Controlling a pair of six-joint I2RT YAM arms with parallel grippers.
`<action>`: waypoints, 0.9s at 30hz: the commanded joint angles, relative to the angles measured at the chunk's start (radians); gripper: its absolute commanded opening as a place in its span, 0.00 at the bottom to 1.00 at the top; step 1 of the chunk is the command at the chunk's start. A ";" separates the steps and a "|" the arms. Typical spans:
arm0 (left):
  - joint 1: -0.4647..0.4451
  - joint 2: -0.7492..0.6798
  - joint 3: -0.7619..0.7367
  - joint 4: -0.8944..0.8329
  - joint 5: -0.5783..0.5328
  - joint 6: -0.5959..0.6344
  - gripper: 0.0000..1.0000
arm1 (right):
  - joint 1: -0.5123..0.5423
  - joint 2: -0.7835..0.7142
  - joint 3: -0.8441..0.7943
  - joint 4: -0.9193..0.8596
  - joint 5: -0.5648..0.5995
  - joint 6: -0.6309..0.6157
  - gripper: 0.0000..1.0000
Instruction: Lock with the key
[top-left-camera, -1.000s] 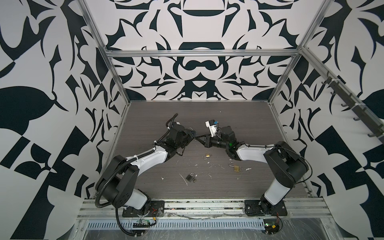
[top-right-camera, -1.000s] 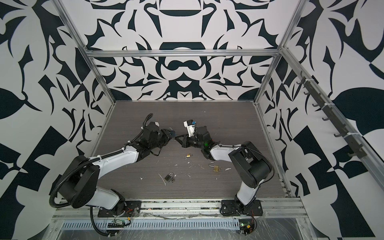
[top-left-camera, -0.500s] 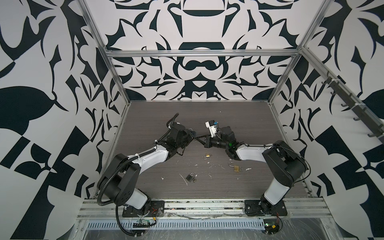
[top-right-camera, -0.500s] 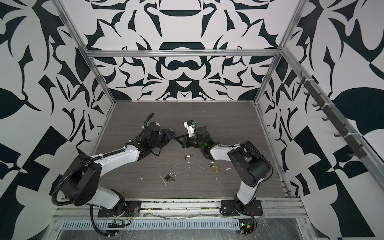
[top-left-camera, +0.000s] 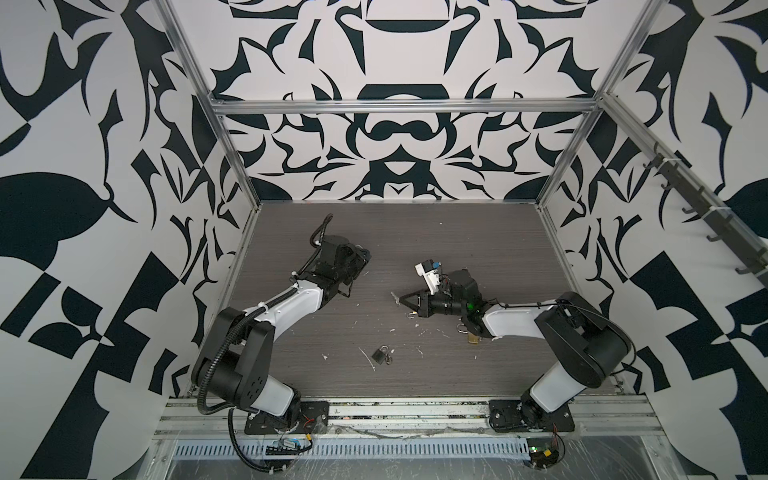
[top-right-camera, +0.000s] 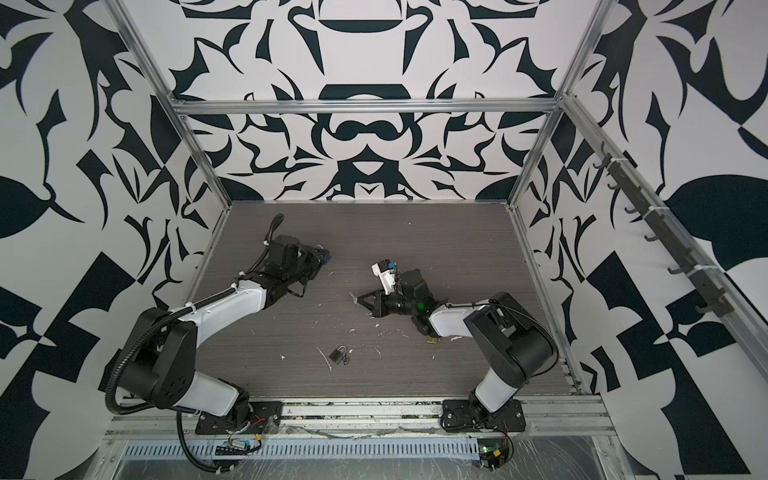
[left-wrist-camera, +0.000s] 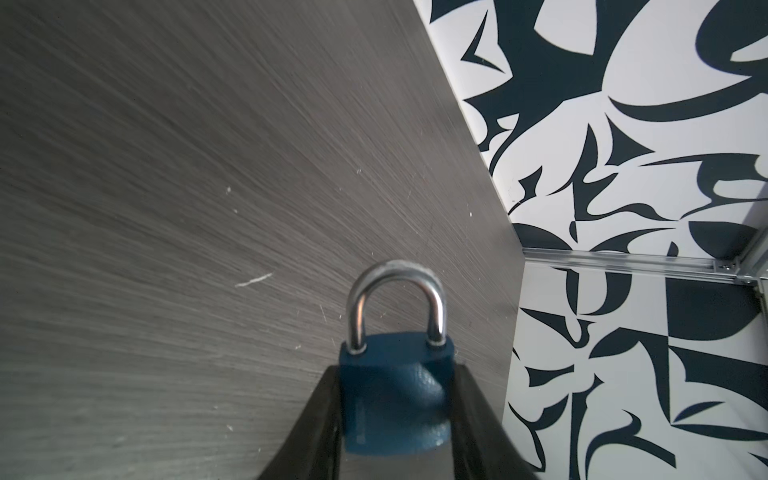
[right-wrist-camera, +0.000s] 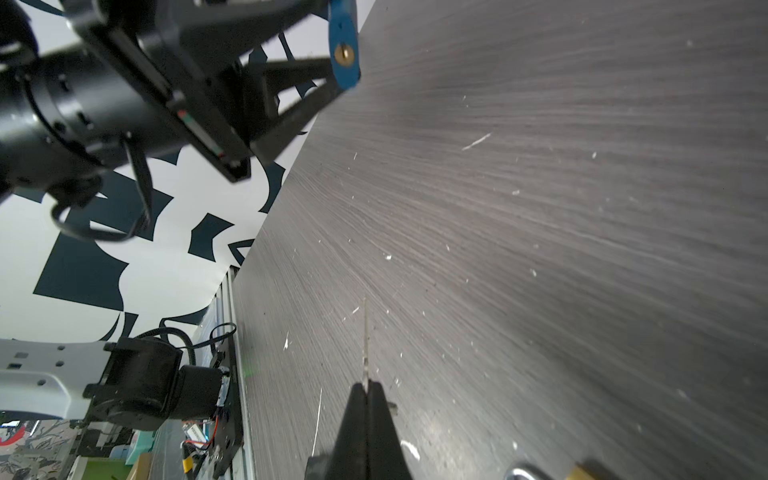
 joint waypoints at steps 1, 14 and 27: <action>-0.012 -0.025 0.072 -0.065 0.008 0.086 0.00 | -0.010 -0.101 -0.002 -0.064 0.071 -0.043 0.00; -0.237 0.274 0.435 -0.559 0.031 0.582 0.00 | -0.194 -0.341 0.042 -0.452 0.334 -0.087 0.00; -0.257 0.547 0.685 -0.833 -0.018 0.922 0.00 | -0.207 -0.338 0.015 -0.447 0.334 -0.070 0.00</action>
